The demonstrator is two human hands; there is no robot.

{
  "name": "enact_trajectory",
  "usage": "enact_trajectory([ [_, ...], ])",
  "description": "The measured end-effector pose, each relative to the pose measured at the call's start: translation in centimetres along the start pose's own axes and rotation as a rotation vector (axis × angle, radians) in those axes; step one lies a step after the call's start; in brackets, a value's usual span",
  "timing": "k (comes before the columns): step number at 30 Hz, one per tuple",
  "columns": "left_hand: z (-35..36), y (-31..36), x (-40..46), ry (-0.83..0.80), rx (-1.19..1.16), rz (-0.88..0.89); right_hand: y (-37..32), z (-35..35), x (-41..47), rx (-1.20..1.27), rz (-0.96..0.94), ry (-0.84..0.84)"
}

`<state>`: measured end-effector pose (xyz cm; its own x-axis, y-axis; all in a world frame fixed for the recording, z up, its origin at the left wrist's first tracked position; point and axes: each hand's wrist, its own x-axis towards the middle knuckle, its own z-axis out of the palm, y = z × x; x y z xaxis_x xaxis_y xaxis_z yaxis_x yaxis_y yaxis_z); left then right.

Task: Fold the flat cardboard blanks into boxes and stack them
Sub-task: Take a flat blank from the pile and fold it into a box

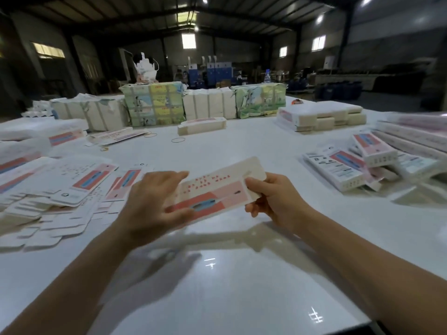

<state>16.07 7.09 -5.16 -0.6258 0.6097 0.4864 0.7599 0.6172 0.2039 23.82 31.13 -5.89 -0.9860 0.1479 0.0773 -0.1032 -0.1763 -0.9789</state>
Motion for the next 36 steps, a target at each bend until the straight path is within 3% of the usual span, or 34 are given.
enact_trajectory([
  [4,1.9,4.5,0.4,0.086,0.208,0.098,0.6,0.8,-0.4,-0.067,-0.115,-0.093],
  [10,1.4,5.6,0.6,0.284,0.145,0.199,0.3,0.9,-0.6,0.127,-0.032,-0.214],
  [14,1.2,5.5,0.3,0.308,0.226,0.243,0.2,0.8,-0.7,0.015,-0.095,-0.262],
  [21,0.8,5.9,0.2,0.206,0.296,0.243,-0.1,0.4,-1.1,-0.263,-0.244,-0.065],
  [32,0.8,3.9,0.0,0.143,0.222,0.099,-0.3,0.4,-0.7,-0.200,-0.240,0.048],
  [36,0.2,3.7,0.3,0.219,0.102,-0.046,-0.4,0.6,-1.0,-0.095,-0.457,0.365],
])
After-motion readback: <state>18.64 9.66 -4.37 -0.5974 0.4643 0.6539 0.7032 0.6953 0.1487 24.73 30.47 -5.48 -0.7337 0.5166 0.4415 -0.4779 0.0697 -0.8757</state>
